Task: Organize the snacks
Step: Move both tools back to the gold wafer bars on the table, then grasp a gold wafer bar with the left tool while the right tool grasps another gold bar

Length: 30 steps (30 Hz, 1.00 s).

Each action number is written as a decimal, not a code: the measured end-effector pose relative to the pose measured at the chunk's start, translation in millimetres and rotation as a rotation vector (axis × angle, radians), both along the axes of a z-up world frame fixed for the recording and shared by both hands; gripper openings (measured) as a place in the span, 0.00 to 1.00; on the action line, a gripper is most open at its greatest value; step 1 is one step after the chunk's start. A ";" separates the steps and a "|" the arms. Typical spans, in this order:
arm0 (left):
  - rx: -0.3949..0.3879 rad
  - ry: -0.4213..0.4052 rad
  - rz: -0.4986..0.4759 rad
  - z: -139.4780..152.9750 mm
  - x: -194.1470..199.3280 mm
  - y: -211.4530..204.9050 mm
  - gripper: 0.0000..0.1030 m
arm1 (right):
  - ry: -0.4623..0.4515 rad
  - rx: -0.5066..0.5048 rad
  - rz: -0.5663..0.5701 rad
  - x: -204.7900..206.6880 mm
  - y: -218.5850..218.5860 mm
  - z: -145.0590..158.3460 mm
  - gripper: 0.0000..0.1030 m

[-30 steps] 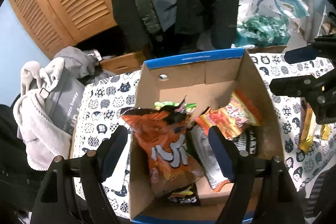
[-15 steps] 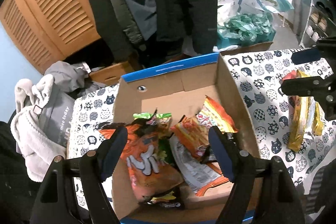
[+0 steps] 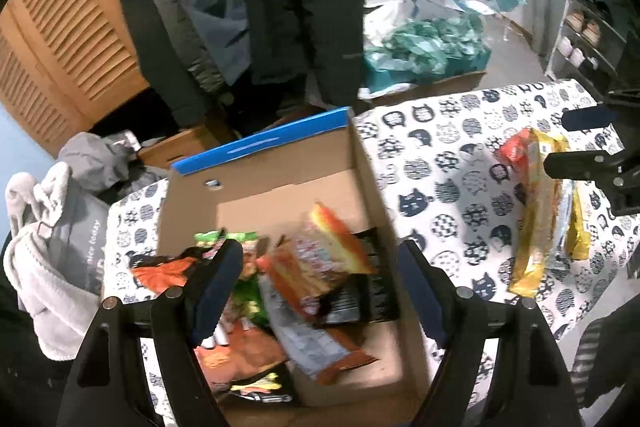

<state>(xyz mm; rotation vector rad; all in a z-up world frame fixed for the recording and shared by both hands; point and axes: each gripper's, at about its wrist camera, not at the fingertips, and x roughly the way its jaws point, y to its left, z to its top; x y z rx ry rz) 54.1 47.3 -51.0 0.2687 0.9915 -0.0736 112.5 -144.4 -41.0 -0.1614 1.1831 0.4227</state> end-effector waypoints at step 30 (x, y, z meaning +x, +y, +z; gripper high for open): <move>0.039 0.202 -0.197 -73.6 14.6 -153.3 0.78 | 0.206 -0.069 -0.276 -39.9 -150.7 -105.9 0.70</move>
